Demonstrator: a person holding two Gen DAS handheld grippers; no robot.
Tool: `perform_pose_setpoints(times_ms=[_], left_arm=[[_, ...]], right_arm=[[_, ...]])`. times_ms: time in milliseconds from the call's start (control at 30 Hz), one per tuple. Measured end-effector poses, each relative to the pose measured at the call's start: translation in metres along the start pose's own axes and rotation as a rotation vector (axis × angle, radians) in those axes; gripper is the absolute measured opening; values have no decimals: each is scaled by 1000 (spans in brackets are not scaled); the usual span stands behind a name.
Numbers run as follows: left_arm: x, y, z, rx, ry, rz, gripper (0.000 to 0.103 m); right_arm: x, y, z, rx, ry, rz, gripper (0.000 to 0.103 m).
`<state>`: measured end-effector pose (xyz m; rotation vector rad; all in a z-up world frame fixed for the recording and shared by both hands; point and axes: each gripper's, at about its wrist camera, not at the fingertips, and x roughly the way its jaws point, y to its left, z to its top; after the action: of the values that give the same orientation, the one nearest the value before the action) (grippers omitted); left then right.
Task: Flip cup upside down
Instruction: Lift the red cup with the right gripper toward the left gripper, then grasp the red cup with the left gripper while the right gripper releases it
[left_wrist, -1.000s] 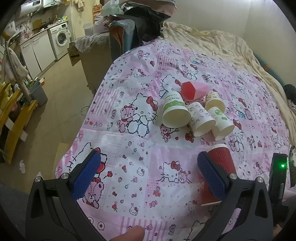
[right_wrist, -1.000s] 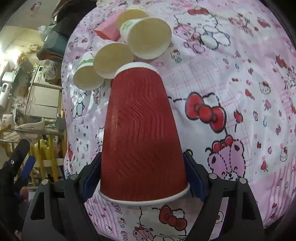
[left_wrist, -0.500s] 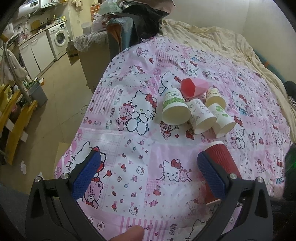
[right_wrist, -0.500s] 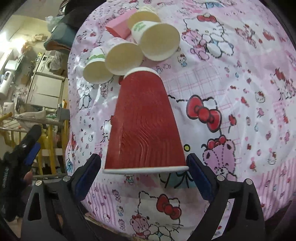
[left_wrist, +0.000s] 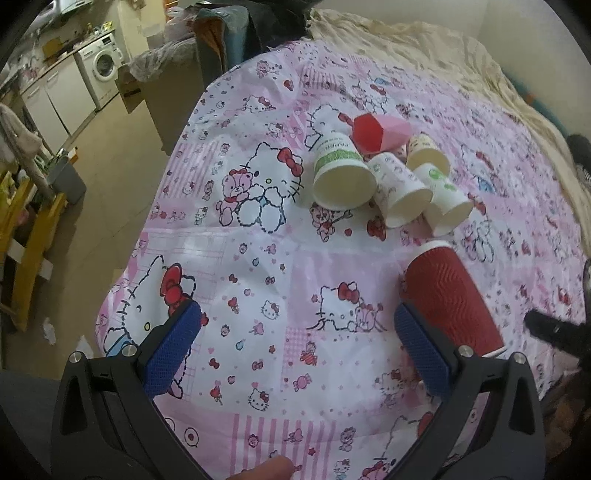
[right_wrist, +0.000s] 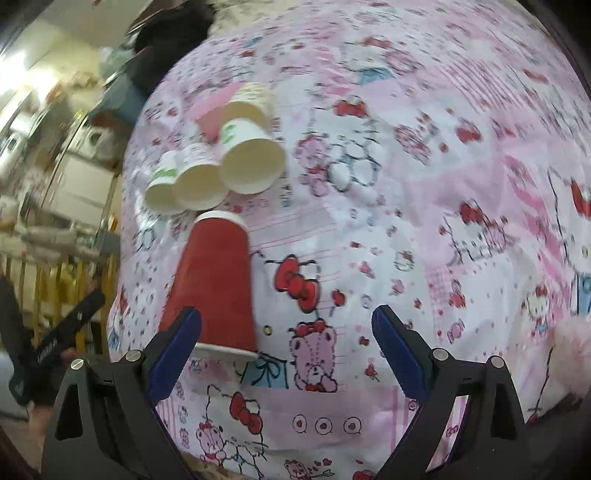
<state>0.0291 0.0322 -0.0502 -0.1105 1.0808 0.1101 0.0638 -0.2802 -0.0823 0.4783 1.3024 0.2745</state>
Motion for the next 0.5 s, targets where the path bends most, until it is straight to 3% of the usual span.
perform_pose_setpoints(times_ms=[133,300,433,500], left_arm=[[5,-8,2,40,61,-36,102],[4,-47,29,164,101,-58,102],[26,-85,63,174,298,-181,101],[46,-102,78,169,409,-190,100]], right_arm=[[-10,10,4,-47,-59,-39,96],[-20,6,7,-47,-105,-86,96],[-29,-4,11,-10,-128,-77,96],[-32,-10,12,16,-133,-68,96]])
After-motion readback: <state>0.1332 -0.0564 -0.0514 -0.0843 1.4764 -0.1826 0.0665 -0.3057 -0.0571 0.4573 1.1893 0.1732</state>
